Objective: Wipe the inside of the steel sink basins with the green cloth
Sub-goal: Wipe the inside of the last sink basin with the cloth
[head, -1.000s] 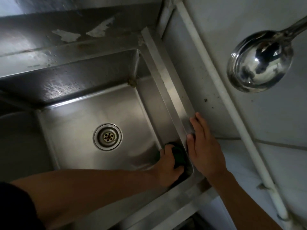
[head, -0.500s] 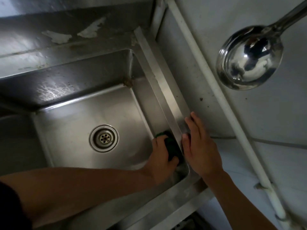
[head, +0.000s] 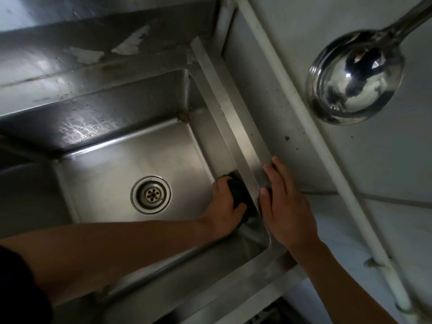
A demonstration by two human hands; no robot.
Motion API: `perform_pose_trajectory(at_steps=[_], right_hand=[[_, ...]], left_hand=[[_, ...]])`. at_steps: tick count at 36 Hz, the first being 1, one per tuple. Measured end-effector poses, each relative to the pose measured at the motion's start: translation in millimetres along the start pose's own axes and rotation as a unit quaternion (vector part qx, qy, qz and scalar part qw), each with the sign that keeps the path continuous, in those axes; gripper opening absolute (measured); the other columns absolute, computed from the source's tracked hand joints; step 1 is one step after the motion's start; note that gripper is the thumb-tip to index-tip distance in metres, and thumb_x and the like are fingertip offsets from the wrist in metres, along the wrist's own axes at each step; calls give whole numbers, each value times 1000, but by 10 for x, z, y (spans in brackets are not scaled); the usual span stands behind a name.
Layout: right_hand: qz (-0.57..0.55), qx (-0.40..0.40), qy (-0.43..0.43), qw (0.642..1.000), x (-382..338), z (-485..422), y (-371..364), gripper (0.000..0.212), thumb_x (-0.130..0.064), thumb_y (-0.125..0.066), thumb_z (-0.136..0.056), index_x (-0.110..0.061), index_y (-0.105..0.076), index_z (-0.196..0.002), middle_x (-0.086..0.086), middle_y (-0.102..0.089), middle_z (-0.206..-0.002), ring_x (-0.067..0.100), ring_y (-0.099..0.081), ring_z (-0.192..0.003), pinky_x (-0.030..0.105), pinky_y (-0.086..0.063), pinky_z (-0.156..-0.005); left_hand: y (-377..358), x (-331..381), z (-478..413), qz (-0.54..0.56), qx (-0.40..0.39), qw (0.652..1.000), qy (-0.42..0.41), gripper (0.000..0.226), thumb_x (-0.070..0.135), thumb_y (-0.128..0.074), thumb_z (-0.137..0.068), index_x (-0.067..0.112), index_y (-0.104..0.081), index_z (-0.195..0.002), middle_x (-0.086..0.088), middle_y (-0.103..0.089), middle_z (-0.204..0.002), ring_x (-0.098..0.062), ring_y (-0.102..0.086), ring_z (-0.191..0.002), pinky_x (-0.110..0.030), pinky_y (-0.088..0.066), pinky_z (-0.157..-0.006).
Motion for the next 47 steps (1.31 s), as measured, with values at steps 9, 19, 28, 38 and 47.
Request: perform_pose_trajectory(at_steps=[9, 19, 28, 38, 47], right_hand=[[-5, 0, 0, 1000, 17, -4, -14, 48, -34, -36, -104, -20, -31, -149, -3, -18, -163, 21, -51, -131, 42, -57, -86], [-14, 1, -2, 1000, 4, -5, 3, 47, -33, -37, -104, -21, -30, -149, -3, -19, -163, 21, -46, -135, 42, -54, -93], [-7, 2, 3, 1000, 14, -1, -4, 47, -33, -38, -105, -18, -33, -149, 0, -18, -163, 22, -54, -127, 37, -56, -89], [-13, -4, -4, 1000, 13, -8, -7, 49, -34, -39, -103, -19, -31, -150, -2, -18, -163, 21, -50, -132, 38, -52, -93], [-14, -6, -2, 1000, 26, -8, -23, 47, -36, -34, -105, -19, -30, -149, -3, -18, -163, 23, -55, -127, 39, -54, -91]], left_hand=[[149, 109, -72, 10, 54, 998, 22, 64, -2, -57, -95, 0, -27, -151, -15, -36, -147, -26, -44, -129, -16, -37, -97], [446, -146, -533, 36, 87, 988, 125, 53, 5, -54, -97, -1, -38, -148, -25, -51, -142, -40, -54, -129, -48, -50, -108], [390, 228, -216, -10, 25, 999, 18, 67, 24, -52, -87, 3, -41, -149, -20, -53, -138, -34, -56, -126, -50, -51, -109], [815, -53, -770, 10, 91, 988, 124, 61, 14, -56, -98, 1, -32, -152, -28, -55, -138, -46, -61, -120, -57, -55, -101], [692, 114, -573, -4, 68, 996, 66, 52, 4, -53, -98, 1, -44, -149, -24, -58, -138, -37, -59, -125, -45, -51, -108]])
Point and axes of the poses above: each hand's wrist, its own z-axis away from the middle knuckle, its own y-axis out of the back of the hand, x = y × z, the point moved 10 cm from there along -z, towards the middle knuckle
